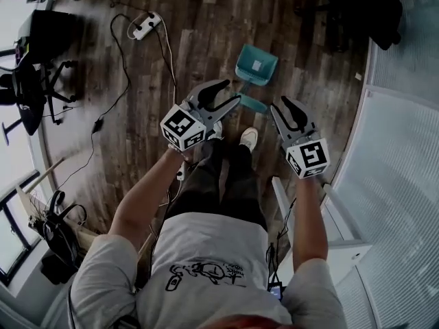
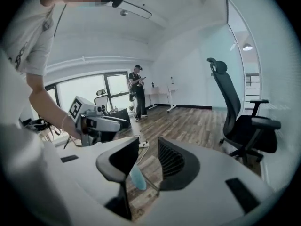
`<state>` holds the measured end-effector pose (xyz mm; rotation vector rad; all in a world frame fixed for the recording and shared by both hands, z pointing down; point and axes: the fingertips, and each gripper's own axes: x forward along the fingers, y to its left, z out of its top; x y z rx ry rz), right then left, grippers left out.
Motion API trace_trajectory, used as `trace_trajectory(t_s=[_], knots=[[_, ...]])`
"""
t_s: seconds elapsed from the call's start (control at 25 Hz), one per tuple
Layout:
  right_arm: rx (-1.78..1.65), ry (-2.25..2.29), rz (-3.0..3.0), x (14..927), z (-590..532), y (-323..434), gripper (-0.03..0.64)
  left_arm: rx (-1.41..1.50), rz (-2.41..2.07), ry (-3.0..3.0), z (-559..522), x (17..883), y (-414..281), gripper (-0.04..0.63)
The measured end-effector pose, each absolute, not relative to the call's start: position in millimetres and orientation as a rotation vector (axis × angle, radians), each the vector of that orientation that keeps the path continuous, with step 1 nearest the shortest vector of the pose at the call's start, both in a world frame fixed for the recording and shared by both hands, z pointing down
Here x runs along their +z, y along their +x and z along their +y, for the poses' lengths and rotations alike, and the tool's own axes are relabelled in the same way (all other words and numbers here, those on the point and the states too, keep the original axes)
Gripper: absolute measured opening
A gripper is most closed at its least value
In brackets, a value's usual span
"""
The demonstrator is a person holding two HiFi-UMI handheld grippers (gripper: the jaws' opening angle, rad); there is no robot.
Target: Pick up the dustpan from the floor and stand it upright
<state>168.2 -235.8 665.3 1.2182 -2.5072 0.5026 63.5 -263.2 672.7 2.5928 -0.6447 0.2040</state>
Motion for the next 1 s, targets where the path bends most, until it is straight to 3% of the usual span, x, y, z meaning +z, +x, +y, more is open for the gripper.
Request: trace_trajectory(t_s=[0.6,1.0], knots=[[0.290,1.594,-2.370,453,-232,206,0.103,0.238,-0.941,2.728,-254,471,41,0.183],[0.211,1.714,-2.373,342,-210,195,0.085,0.112,-0.991,2.771,-235,361,32,0.160]])
